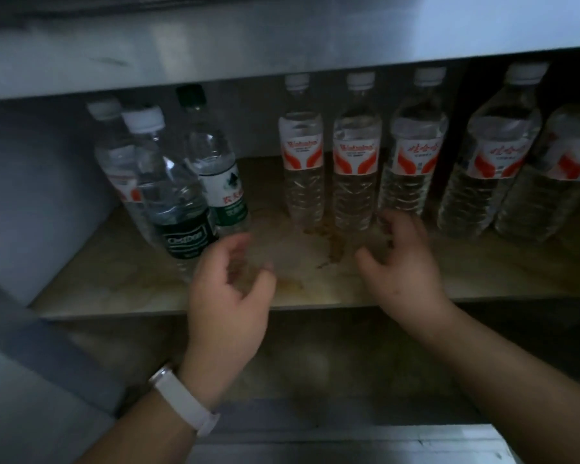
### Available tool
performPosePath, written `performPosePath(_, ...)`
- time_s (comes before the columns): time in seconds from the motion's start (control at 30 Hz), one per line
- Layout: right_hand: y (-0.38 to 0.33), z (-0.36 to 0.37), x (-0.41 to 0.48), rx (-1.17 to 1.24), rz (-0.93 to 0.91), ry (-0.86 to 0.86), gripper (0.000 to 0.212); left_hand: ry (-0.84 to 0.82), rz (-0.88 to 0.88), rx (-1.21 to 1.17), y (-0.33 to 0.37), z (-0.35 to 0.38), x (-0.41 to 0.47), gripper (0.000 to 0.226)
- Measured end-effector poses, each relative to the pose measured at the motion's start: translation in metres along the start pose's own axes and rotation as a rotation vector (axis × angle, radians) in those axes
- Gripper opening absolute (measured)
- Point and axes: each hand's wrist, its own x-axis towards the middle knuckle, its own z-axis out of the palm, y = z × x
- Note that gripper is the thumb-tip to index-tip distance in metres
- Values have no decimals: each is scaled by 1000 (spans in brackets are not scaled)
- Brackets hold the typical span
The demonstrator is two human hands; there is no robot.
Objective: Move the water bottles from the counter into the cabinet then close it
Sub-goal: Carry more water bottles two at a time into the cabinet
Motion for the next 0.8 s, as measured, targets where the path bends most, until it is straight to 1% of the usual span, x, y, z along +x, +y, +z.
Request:
performPosePath(0.1, -19, 15, -1, 25, -44, -82, 53, 144, 32, 16, -15, -27, 9, 41)
performPosePath(0.17, -33, 26, 0, 37, -68, -111, 53, 243, 63, 43, -22, -40, 16, 45)
performPosePath(0.23, -46, 37, 4, 40, -71, -126, 55, 291, 66, 77, -25, -49, 25, 52)
performPosePath(0.27, -53, 42, 7, 44, -64, -136, 57, 277, 54, 87, -26, -51, 30, 58)
performPosePath(0.33, -64, 51, 14, 39, -64, -139, 59, 199, 20, 69, -25, -51, 39, 69)
performPosePath(0.4, -72, 62, 21, 26, -67, -138, 60, 144, 2, 19, -28, -49, 47, 73)
performPosePath(0.47, -78, 74, 27, 45, -68, -158, 61, 132, -9, 4, -31, -50, 51, 68)
performPosePath(0.6, -88, 100, 37, 35, -139, -197, 66, 144, -10, 1, -39, -62, 52, 60)
performPosePath(0.8, -107, 134, 54, 63, -122, -163, 70, 216, -62, 18, -54, -102, 62, 53)
